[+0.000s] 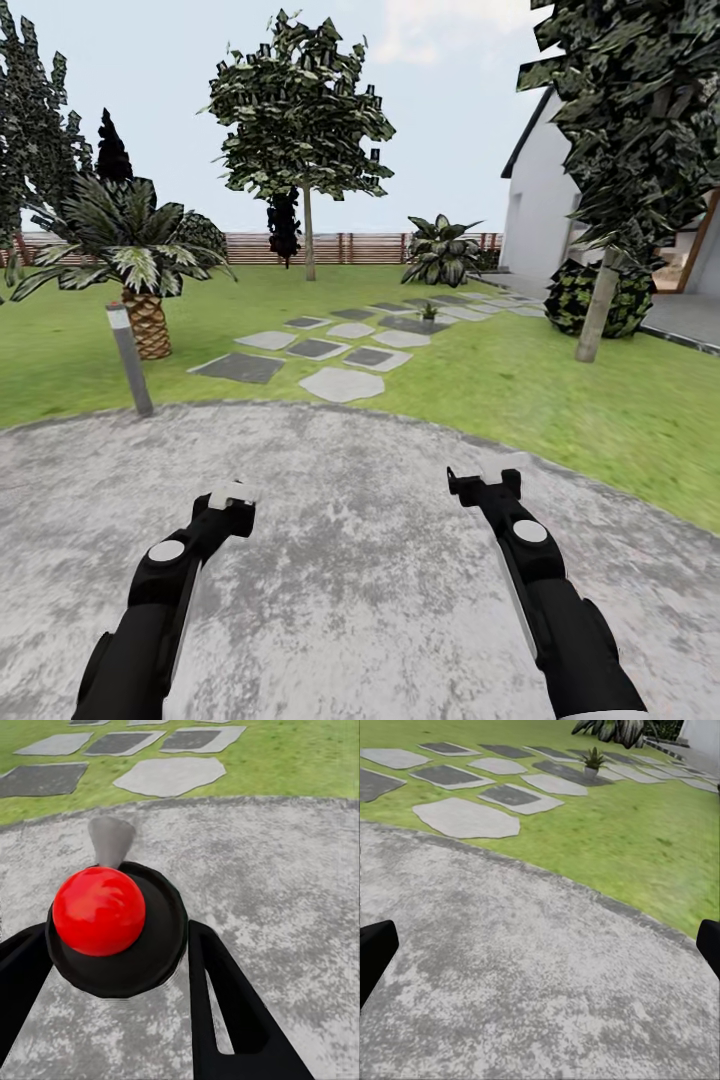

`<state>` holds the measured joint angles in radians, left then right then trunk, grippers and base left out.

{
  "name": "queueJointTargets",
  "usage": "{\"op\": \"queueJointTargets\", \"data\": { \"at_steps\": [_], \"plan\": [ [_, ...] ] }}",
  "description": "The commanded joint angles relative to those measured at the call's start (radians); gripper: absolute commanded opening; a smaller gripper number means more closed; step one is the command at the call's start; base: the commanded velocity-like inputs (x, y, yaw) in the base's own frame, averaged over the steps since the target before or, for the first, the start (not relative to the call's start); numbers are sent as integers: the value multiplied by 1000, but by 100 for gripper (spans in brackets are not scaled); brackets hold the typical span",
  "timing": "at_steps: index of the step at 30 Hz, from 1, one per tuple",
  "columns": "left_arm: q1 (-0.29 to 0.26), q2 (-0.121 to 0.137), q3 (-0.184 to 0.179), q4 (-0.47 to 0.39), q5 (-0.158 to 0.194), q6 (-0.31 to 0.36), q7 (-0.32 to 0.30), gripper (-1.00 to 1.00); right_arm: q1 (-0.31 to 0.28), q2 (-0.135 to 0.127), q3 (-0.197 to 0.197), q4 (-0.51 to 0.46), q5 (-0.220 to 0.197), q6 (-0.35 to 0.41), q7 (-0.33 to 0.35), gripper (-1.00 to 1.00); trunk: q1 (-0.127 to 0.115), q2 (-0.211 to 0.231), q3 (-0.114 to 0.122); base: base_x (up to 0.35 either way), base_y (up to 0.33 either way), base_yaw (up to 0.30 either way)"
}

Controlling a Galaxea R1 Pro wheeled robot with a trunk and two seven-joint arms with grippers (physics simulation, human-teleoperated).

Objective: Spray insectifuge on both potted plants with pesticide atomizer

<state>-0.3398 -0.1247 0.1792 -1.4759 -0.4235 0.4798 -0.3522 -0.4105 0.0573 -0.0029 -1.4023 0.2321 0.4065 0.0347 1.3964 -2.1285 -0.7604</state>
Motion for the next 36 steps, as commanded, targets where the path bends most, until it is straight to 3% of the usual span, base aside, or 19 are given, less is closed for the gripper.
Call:
{"op": "queueJointTargets", "data": {
  "at_steps": [1,10,12,16,18,21,22,25,33,36],
  "plan": [
    [-1,-1,3,-1,-10,2,-10,-100,-1,1,0,-2,10,6,4,100,0,0,-1,323,130,0],
    [-2,-2,7,0,-9,2,-9,-100,-1,0,-1,-2,9,6,4,100,0,0,-1,322,33,0],
    [-2,-1,18,32,-7,1,25,-100,-1,0,-1,-1,9,6,4,100,0,0,-1,313,0,0],
    [-4,-1,21,120,-6,-39,167,-100,-1,1,-1,-1,9,6,4,100,0,0,-1,290,0,0],
    [-9,-1,21,217,-5,-116,287,-100,-1,0,-1,-1,9,6,4,100,0,0,-1,262,0,0],
    [-53,0,16,434,-6,-169,362,-100,-1,1,-1,-1,9,6,4,100,0,0,-1,278,0,0],
    [-98,0,15,518,-7,-176,371,-100,-1,0,-1,-1,9,6,4,100,0,0,-1,316,0,0],
    [-175,0,14,638,-6,-185,377,-100,-1,0,-2,-1,8,6,4,100,0,0,-1,335,0,0],
    [-199,-1,9,678,-7,-217,372,-100,-1,-2,-2,-2,5,6,4,100,0,0,-1,346,0,0],
    [-199,-1,-16,678,-7,-216,373,-100,-1,-2,-3,-3,5,7,5,100,0,0,-1,348,0,0]
  ]
}}
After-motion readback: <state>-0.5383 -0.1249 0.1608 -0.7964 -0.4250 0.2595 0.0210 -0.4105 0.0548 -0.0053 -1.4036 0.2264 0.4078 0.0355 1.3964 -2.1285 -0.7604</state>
